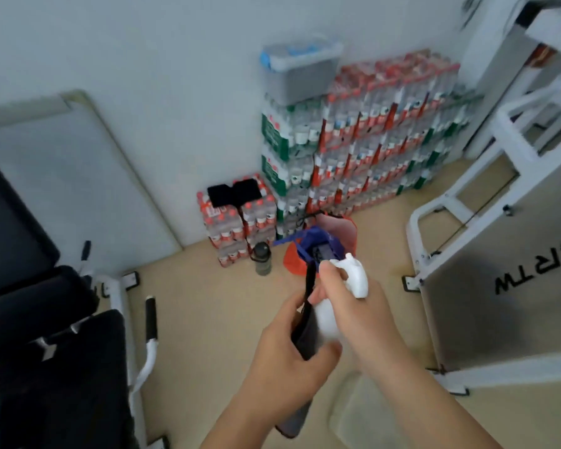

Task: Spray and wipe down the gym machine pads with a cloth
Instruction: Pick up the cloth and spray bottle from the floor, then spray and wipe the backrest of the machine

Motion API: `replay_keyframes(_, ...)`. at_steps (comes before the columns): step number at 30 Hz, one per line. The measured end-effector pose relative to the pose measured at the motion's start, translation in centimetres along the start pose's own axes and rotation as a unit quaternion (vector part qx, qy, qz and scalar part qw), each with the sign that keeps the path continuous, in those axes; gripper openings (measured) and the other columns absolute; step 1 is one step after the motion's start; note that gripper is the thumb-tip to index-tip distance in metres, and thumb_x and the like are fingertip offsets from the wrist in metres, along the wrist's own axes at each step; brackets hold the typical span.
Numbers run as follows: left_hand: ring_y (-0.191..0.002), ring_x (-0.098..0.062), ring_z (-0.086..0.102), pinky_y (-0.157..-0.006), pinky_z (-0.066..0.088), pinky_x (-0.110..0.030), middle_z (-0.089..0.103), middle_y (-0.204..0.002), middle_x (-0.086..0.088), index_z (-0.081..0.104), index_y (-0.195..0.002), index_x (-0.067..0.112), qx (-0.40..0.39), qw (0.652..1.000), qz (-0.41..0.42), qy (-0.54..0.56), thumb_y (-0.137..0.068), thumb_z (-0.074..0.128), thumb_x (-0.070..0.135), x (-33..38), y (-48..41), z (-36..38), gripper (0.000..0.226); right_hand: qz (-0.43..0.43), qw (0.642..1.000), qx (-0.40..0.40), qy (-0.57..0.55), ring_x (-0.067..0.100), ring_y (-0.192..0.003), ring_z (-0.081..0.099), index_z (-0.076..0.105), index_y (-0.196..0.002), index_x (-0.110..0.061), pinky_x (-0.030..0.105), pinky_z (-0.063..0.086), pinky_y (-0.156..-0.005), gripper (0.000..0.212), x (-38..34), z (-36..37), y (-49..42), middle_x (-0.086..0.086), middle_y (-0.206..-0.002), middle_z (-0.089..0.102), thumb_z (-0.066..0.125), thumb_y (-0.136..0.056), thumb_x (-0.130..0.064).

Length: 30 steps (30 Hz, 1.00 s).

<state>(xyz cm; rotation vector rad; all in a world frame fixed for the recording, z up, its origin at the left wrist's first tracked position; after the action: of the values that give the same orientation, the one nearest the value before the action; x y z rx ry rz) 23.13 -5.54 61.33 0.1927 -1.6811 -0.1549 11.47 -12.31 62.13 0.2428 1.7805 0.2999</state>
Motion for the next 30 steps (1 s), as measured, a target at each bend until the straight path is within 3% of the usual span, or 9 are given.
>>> replay_keyframes(3,-0.096,0.008,0.067,-0.075,0.051,-0.013,0.072,-0.105,0.023,0.059,-0.127,0.036,0.060,0.993,0.040,-0.094,-0.076,0.082,0.023,3.4,0.2,-5.3,0.057,-0.026,0.999,-0.013,-0.014,0.029,-0.083,0.073,0.068,-0.070,-0.014,0.045,0.057,-0.086,0.046,-5.5,4.9,1.4,-0.003,-0.067,0.073,0.067,-0.104,-0.045)
replay_keyframes(8,-0.076,-0.011,0.057,-0.063,0.051,-0.033,0.053,-0.097,0.014,0.049,-0.113,0.040,0.129,0.933,0.048,-0.333,-0.052,0.046,0.068,6.6,-1.6,-11.6,0.067,-0.080,0.993,-0.085,-0.011,0.024,-0.074,0.069,0.061,-0.070,-0.017,0.054,0.060,-0.089,0.054,-11.0,10.9,1.1,-0.009,-0.061,0.064,0.066,-0.101,-0.060)
replay_keyframes(11,-0.077,-0.011,0.060,-0.068,0.057,-0.038,0.049,-0.098,0.013,0.054,-0.112,0.042,0.169,0.935,0.052,-0.309,-0.058,0.054,0.071,7.2,-3.4,-14.6,0.061,-0.087,0.985,-0.146,0.003,0.023,-0.083,0.074,0.068,-0.074,-0.021,0.056,0.060,-0.095,0.051,-12.8,13.6,-1.3,-0.002,-0.074,0.072,0.070,-0.096,-0.067)
replay_keyframes(16,-0.088,-0.001,0.059,-0.072,0.054,-0.026,0.062,-0.091,0.020,0.066,-0.102,0.042,0.230,0.929,0.073,-0.281,-0.068,0.079,0.050,8.8,-6.8,-19.8,0.037,-0.173,0.944,-0.276,0.049,0.013,-0.112,0.077,0.072,-0.113,-0.035,0.050,0.061,-0.104,0.051,-15.1,17.5,-6.3,-0.006,-0.114,0.080,0.085,-0.072,-0.062)
replay_keyframes(20,-0.092,-0.001,0.053,-0.072,0.053,-0.027,0.062,-0.084,0.017,0.066,-0.096,0.035,0.253,0.901,0.048,-0.348,-0.068,0.075,0.048,10.1,-9.7,-22.7,0.032,-0.166,0.908,-0.380,0.060,-0.002,-0.114,0.074,0.075,-0.122,-0.043,0.038,0.058,-0.109,0.029,-16.2,21.6,-10.1,-0.023,-0.118,0.080,0.083,-0.095,-0.038)
replay_keyframes(22,-0.091,-0.001,0.055,-0.072,0.054,-0.024,0.059,-0.089,0.014,0.064,-0.101,0.040,0.285,0.907,0.001,-0.310,-0.068,0.078,0.047,9.9,-10.7,-24.5,0.036,-0.161,0.907,-0.385,0.047,-0.002,-0.108,0.075,0.078,-0.113,-0.042,0.037,0.059,-0.106,0.016,-16.8,24.0,-11.7,-0.026,-0.110,0.080,0.077,-0.098,-0.036)
replay_keyframes(25,-0.101,0.009,0.054,-0.080,0.049,-0.016,0.059,-0.105,0.018,0.051,-0.117,0.061,0.337,0.913,-0.044,-0.225,-0.065,0.087,0.044,9.0,-11.2,-27.3,0.065,-0.112,0.933,-0.342,-0.018,0.014,-0.100,0.080,0.080,-0.103,-0.030,0.045,0.064,-0.097,0.005,-16.9,27.8,-13.7,-0.005,-0.101,0.084,0.077,-0.099,-0.030)
replay_keyframes(27,-0.114,0.009,0.053,-0.094,0.050,-0.018,0.056,-0.124,0.023,0.043,-0.138,0.051,0.371,0.914,-0.109,-0.125,-0.061,0.093,0.045,7.1,-10.4,-29.7,0.092,-0.069,0.944,-0.320,-0.031,0.025,-0.100,0.080,0.080,-0.100,-0.028,0.054,0.066,-0.094,0.003,-16.8,30.8,-14.3,0.003,-0.099,0.083,0.079,-0.098,-0.029)
replay_keyframes(30,-0.096,-0.002,0.071,-0.083,0.061,-0.023,0.073,-0.106,0.014,0.065,-0.120,0.027,0.402,0.892,-0.207,-0.006,-0.063,0.097,0.040,3.9,-8.2,-33.9,0.066,-0.078,0.940,-0.332,-0.007,0.024,-0.097,0.077,0.081,-0.093,-0.035,0.054,0.065,-0.092,0.006,-18.1,36.3,-14.7,-0.002,-0.094,0.080,0.079,-0.094,-0.030)
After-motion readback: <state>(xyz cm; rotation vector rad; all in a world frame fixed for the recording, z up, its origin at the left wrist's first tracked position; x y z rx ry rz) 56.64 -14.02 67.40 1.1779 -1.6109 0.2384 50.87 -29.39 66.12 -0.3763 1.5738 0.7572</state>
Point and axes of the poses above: each hand's wrist, its own y-axis away from the middle knuckle, its own z-axis out of the palm, x = y × z, the point moved 5 cm from there along -y, towards the middle knuckle
